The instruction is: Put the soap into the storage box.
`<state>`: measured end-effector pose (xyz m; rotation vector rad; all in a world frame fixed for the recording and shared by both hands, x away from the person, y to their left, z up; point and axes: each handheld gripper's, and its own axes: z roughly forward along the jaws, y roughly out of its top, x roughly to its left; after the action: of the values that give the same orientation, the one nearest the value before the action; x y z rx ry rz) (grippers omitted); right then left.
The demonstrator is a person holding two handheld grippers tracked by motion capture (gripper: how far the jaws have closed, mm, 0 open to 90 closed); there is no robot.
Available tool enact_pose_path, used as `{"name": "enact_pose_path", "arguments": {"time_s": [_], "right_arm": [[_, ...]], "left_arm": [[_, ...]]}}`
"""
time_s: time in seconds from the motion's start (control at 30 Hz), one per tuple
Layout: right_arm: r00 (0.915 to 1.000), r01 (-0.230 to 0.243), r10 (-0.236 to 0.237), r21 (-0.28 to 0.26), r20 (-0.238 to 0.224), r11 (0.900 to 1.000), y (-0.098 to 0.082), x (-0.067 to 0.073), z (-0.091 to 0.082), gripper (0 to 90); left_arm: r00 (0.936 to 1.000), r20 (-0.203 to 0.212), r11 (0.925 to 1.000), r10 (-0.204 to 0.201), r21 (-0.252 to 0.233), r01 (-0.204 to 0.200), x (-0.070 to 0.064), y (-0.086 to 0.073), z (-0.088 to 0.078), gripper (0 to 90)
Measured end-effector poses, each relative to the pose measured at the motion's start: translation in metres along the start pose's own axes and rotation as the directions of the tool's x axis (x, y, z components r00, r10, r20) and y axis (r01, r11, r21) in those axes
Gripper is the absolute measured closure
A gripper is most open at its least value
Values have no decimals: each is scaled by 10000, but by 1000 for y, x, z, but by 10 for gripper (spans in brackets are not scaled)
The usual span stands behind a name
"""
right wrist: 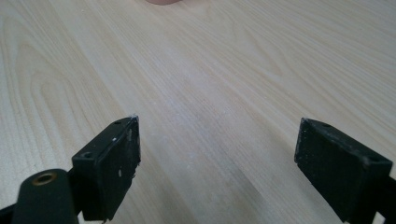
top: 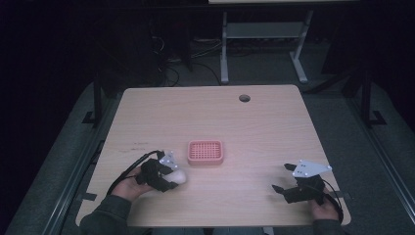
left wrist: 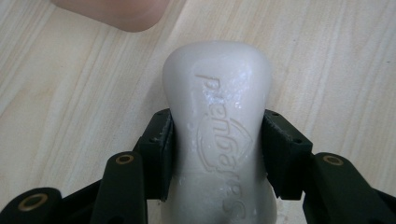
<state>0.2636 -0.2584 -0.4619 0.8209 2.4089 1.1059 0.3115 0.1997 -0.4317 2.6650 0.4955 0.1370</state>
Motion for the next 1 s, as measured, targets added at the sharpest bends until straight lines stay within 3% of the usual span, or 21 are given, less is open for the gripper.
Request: {"name": "enact_pose_path", "arguments": {"time_s": [0.33,0.6,1.0], "right_arm": [[10000,4,-3,-70,45,10000,-1,0,-1,136],[10000,-58,58,-102,21,9999,-1,-1,-2,136],[9999,-104,105,-190,54,9998,-1,-1,-3,136]], "left_arm": [[9999,-113,10000,74,-29,-75,-2,4,-7,494],[9997,-203,9998,152,-108,-154,5,11,-20,494],[9999,-21,9997,130,-187,-130,12,22,-19,494]]}}
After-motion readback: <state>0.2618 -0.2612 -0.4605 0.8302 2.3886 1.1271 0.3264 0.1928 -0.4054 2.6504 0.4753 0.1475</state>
